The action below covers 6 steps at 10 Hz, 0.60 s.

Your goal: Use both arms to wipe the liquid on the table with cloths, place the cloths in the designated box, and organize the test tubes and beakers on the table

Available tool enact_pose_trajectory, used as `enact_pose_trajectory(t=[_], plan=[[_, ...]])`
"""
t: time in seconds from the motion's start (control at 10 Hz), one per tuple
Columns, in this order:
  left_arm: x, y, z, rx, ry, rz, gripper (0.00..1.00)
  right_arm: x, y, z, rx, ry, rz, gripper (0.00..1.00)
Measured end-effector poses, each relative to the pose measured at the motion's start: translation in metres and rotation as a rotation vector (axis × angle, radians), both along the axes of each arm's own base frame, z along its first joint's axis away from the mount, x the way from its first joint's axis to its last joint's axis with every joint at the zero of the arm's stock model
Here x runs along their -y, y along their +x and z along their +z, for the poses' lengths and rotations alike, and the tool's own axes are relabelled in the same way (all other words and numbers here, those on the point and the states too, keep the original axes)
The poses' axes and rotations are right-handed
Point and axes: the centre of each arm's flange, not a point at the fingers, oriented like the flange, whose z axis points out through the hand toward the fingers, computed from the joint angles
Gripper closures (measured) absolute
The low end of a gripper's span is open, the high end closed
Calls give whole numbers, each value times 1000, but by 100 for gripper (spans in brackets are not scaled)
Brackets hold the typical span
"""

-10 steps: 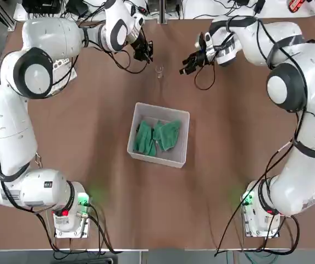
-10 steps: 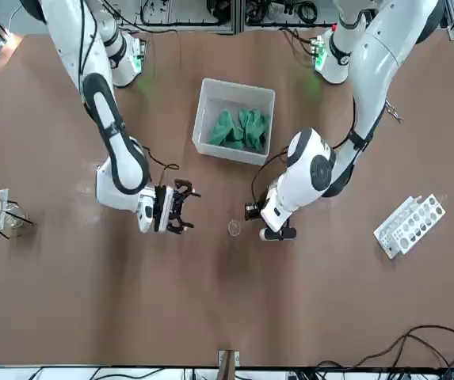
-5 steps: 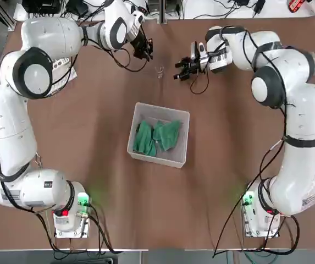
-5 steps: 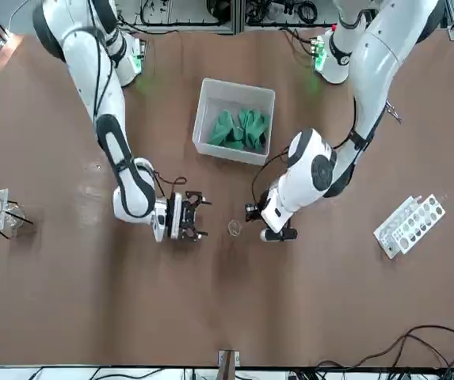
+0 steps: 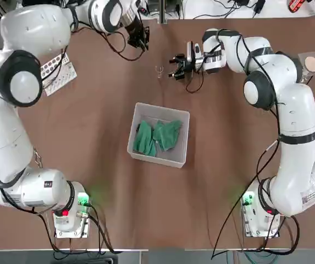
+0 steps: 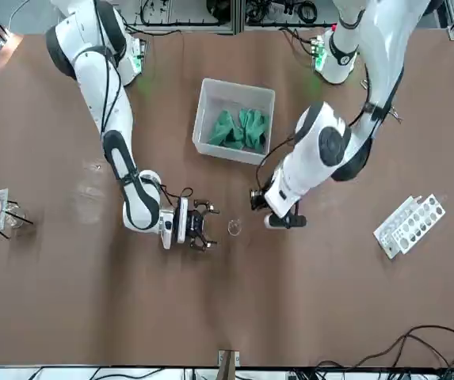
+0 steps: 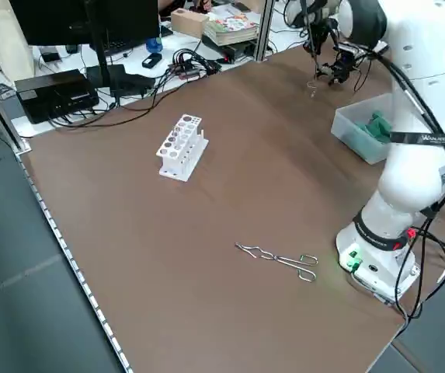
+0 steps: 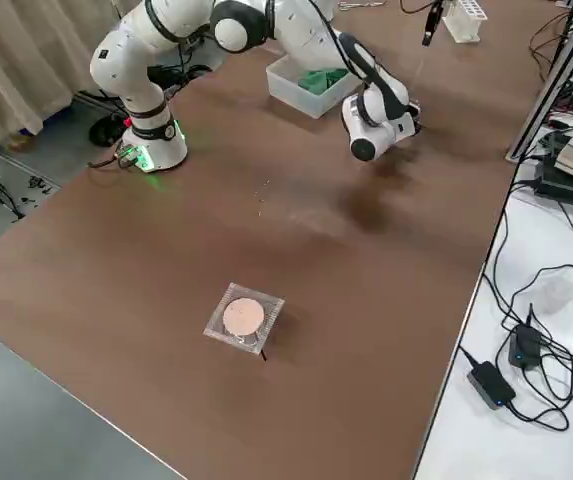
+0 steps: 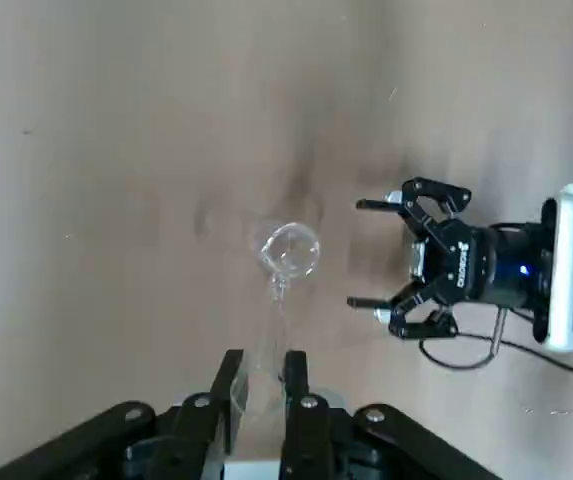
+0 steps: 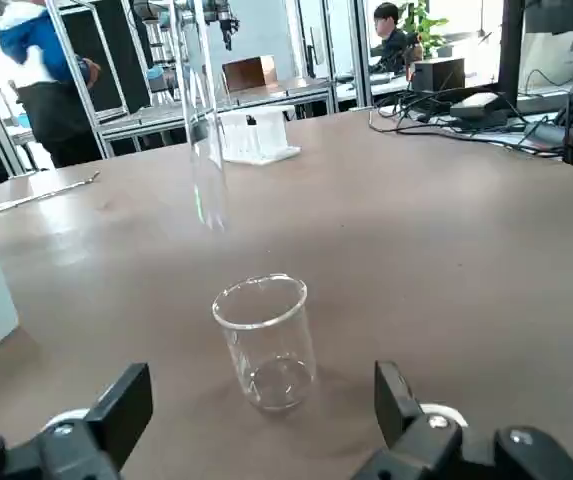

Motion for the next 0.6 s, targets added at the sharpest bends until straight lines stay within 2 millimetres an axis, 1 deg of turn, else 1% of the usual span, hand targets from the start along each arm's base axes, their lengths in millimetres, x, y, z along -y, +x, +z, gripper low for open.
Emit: enact_pose_trajectory(t=[0.1,0.2,0.4,0.5,0.6], plan=[[-14,-2,19,-8,49,3,79,-7,-2,-6,25,12,-1,1],[-35,-3,38,-15,101,18,79,-16,-7,-14,43,36,-16,1],[-80,-2,73,-21,184,75,79,-43,-26,-29,50,80,-33,1],[-110,1,84,-53,226,162,79,-56,-33,-31,47,89,-28,1],[-147,7,90,-92,263,276,79,-61,-35,-31,50,91,-25,1]])
